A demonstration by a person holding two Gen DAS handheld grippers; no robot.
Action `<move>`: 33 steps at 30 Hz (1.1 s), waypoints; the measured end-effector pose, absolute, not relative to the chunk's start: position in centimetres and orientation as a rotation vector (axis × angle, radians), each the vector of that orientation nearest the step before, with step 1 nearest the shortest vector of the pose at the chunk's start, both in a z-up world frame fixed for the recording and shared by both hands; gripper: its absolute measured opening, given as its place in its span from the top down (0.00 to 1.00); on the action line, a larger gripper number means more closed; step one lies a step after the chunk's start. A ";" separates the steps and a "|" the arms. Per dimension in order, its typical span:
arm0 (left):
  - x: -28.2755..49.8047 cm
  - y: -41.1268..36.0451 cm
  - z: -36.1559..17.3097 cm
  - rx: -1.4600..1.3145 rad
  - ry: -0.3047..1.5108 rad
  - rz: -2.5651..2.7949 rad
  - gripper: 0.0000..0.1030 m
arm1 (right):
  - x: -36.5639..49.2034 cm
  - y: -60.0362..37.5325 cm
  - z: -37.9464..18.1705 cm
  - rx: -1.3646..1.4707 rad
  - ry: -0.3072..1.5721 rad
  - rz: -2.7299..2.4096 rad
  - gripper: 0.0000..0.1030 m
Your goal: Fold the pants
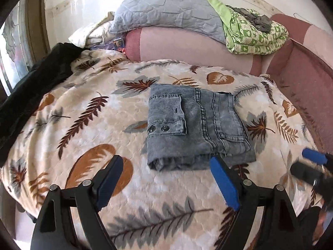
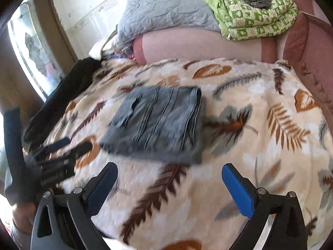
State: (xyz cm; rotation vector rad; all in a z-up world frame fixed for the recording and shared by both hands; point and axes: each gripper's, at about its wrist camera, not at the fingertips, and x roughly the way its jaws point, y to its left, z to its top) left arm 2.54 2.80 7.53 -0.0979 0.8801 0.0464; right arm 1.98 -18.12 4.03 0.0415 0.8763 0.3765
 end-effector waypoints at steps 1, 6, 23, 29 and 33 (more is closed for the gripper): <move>2.2 2.7 7.7 -0.100 0.879 0.036 0.16 | 1.3 -17.9 3.9 0.021 0.894 0.378 0.00; 0.9 2.2 9.0 -0.108 0.853 0.045 0.16 | -0.3 -16.8 3.8 -0.104 0.898 0.362 0.00; 0.0 0.9 10.0 -0.047 0.844 0.041 0.15 | -0.9 -16.1 5.3 -0.135 0.871 0.338 0.00; 0.0 0.8 10.4 -0.039 0.838 0.053 0.15 | -0.8 -15.6 5.6 -0.145 0.859 0.336 0.00; 0.0 0.8 10.9 -0.043 0.830 0.046 0.14 | -0.7 -15.4 5.7 -0.150 0.856 0.336 0.00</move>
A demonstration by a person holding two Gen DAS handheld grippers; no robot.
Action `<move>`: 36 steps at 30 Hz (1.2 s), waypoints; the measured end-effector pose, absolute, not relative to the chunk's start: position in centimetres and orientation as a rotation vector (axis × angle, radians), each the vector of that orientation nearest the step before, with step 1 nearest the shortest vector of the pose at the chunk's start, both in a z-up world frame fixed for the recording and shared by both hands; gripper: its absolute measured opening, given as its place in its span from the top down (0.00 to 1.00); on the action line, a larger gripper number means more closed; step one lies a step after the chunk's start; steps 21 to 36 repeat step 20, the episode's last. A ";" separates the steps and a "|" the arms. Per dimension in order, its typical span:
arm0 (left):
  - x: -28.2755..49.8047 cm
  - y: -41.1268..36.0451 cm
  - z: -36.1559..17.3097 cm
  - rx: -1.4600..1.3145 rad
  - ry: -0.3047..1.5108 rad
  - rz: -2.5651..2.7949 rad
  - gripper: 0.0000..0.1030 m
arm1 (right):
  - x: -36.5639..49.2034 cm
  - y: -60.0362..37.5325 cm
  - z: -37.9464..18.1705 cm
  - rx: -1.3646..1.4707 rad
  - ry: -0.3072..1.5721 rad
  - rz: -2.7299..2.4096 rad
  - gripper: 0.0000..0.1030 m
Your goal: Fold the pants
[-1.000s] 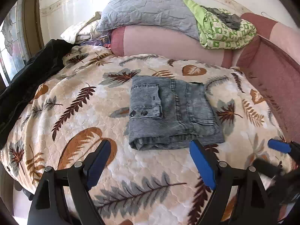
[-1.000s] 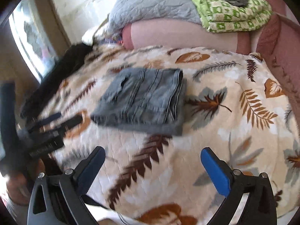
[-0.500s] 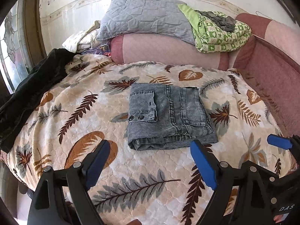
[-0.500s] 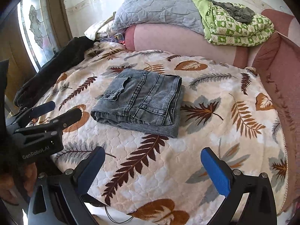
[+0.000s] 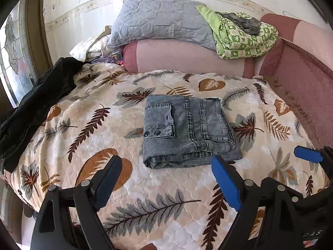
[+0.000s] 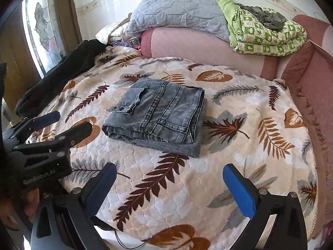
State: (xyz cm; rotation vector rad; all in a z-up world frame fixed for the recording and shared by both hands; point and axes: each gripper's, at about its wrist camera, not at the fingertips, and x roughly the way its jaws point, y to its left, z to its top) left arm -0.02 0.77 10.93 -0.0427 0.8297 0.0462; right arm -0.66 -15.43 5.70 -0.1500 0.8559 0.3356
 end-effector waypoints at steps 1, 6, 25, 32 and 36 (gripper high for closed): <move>0.0 0.8 11.0 -0.044 0.830 0.043 0.13 | -0.6 -15.4 5.7 -0.150 0.856 0.335 0.00; 0.3 0.6 11.5 -0.034 0.817 0.049 0.08 | -0.4 -15.5 5.9 -0.154 0.854 0.332 0.00; 1.9 1.1 11.4 -0.103 0.824 0.002 0.05 | 0.7 -15.4 5.8 -0.154 0.866 0.320 0.00; 1.9 1.1 11.4 -0.103 0.824 0.002 0.05 | 0.7 -15.4 5.8 -0.154 0.866 0.320 0.00; 1.9 1.1 11.4 -0.103 0.824 0.002 0.05 | 0.7 -15.4 5.8 -0.154 0.866 0.320 0.00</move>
